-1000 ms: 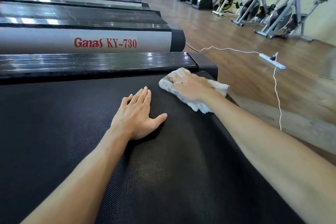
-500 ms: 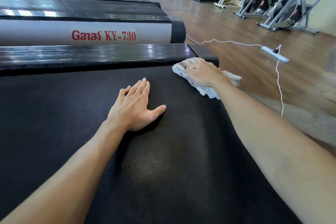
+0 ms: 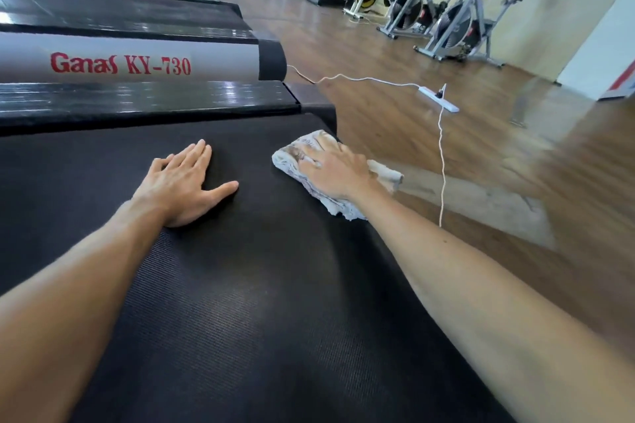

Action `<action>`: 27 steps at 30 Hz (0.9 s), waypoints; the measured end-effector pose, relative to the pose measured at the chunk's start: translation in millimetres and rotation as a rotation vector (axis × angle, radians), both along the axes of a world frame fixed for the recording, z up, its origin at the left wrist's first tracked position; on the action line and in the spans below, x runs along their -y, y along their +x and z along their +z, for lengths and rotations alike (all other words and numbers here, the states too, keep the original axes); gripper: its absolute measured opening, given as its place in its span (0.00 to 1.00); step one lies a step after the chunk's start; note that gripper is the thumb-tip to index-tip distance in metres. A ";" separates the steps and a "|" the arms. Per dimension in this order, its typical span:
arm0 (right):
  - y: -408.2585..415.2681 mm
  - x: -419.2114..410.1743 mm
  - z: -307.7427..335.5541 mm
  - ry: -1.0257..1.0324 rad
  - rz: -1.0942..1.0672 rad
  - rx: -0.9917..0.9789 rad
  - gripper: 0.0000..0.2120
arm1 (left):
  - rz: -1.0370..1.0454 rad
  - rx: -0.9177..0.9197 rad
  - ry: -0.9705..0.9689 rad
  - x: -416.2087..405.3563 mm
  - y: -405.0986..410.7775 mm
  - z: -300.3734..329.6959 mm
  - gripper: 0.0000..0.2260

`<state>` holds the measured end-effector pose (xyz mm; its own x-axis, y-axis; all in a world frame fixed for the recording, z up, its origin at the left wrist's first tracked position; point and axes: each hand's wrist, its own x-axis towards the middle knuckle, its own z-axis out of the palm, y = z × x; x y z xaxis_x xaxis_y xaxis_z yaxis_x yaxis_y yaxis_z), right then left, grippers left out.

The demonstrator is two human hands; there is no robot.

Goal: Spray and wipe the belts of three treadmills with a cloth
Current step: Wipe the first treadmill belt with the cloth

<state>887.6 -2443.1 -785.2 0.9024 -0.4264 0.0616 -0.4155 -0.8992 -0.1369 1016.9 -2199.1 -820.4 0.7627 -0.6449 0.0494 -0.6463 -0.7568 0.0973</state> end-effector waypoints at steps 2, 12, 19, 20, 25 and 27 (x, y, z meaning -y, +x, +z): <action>-14.9 -0.7 -5.9 -0.010 0.010 0.003 0.25 | -0.008 0.001 0.021 -2.1 -1.4 0.3 0.44; -108.1 -13.9 -14.9 -0.012 0.030 -0.010 0.24 | -0.059 -0.066 0.006 -19.0 -68.9 3.7 0.45; -149.5 -19.5 -19.0 0.007 0.016 -0.019 0.24 | -0.192 -0.095 -0.048 -5.0 -132.4 1.0 0.51; -153.9 -20.9 -18.5 0.008 0.012 -0.017 0.24 | -0.202 -0.082 -0.045 -4.0 -138.0 -0.8 0.50; -186.1 -29.5 -15.3 0.024 0.010 -0.030 0.23 | -0.214 -0.067 -0.012 -14.6 -151.9 -3.1 0.50; -202.3 -32.2 -13.1 0.040 -0.004 -0.033 0.23 | -0.214 -0.067 0.008 -20.2 -156.0 -1.2 0.50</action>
<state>685.4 -2410.9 -798.3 0.9021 -0.4313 0.0145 -0.4238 -0.8917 -0.1592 860.9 -2178.9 -821.6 0.6100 -0.7924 -0.0026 -0.7843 -0.6043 0.1405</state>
